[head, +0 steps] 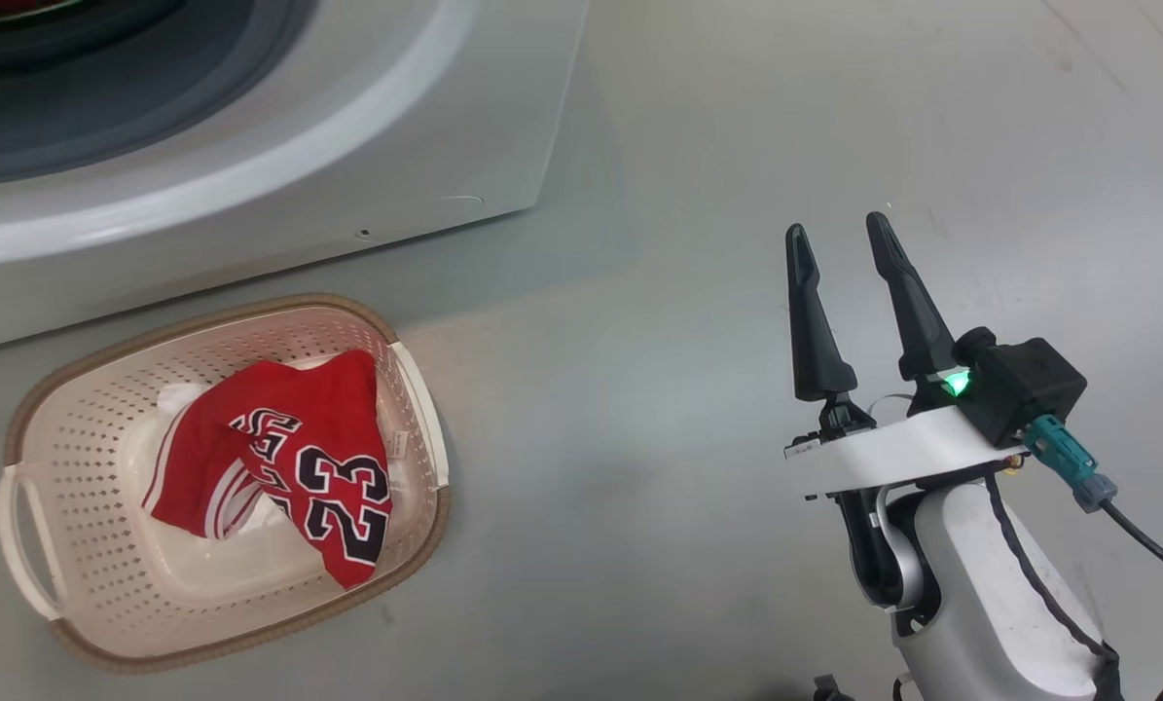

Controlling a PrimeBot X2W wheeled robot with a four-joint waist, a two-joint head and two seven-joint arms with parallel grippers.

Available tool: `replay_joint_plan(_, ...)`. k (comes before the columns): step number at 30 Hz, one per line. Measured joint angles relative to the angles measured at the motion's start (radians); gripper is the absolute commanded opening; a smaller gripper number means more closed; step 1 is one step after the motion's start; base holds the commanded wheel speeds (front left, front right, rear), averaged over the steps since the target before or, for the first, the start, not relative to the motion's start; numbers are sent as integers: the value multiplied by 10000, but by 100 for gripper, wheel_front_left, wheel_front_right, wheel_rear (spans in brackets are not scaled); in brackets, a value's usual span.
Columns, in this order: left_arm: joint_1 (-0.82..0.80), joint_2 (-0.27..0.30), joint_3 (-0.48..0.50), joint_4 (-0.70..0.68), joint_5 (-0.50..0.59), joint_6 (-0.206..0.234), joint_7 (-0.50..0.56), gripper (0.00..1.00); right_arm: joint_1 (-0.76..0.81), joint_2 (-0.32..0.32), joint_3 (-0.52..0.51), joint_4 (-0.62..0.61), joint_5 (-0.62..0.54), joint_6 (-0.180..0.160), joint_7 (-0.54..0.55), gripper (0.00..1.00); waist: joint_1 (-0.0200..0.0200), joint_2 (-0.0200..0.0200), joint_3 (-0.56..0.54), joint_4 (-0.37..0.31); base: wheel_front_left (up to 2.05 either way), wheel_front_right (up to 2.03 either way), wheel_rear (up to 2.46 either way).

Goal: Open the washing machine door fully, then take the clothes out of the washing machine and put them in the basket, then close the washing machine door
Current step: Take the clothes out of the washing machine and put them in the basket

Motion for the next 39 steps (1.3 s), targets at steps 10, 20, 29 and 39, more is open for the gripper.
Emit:
replay_joint_plan(10,1738,-840,44,-704,-132,42,-1833,0,434,-4,-249,284,-468,173,0,100,0,0,-894,706,0,0,0)
replay_joint_plan(20,3356,-1546,-384,-1676,10,42,-3162,0,1153,-10,-546,608,-834,347,0,100,0,0,-2039,1380,0,0,0)
replay_joint_plan(29,4339,-1987,-736,-2865,203,192,-3237,0,1794,-8,-732,698,-1014,435,0,100,0,0,-2866,1890,0,0,0)
replay_joint_plan(39,5310,-2230,-907,-3988,307,451,-3233,0,1958,-8,-890,573,-1197,531,0,100,0,0,-3179,2424,0,0,0)
